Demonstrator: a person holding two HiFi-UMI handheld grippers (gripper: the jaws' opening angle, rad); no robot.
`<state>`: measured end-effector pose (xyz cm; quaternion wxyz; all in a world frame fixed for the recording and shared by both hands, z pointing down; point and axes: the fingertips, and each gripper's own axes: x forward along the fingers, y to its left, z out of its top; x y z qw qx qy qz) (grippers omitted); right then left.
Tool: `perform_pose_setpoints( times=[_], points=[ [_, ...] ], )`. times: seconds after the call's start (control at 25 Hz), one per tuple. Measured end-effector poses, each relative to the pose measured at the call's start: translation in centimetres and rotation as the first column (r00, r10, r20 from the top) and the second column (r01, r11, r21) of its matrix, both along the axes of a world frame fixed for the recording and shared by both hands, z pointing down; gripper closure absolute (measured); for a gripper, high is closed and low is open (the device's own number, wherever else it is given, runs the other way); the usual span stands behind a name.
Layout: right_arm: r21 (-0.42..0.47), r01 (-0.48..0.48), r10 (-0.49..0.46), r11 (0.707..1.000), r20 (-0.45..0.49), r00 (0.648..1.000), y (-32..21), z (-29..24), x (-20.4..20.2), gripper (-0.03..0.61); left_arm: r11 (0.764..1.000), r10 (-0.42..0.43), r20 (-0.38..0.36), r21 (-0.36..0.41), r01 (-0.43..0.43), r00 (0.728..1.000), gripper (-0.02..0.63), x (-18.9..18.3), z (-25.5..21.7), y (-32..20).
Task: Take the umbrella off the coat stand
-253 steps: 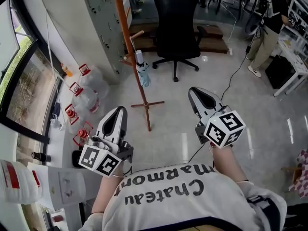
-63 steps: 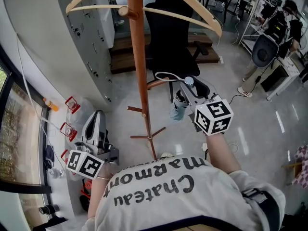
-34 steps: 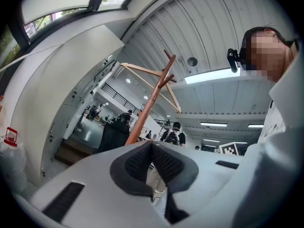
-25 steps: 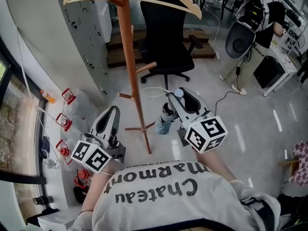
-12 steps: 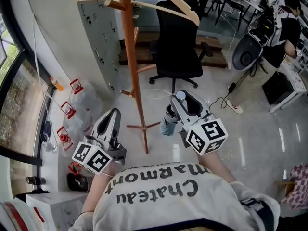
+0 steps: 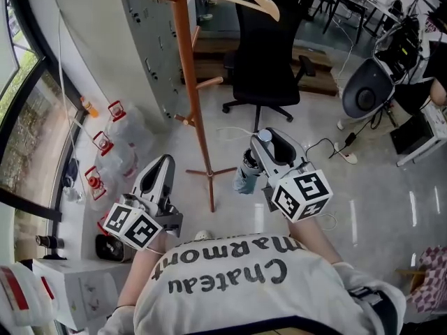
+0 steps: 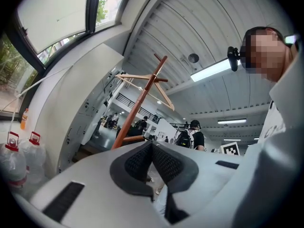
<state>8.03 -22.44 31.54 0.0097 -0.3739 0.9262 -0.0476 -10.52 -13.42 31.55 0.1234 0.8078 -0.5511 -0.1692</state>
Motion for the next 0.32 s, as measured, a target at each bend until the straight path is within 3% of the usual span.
perform_pose_setpoints(
  times=[0.32],
  points=[
    [-0.012,0.017,-0.017,1.0,0.0,1.0,1.6,0.1,1.8,0.411,1.0,-0.012,0.011,-0.016,0.012,1.0,0.591,2.0,-0.1,2.2]
  ],
)
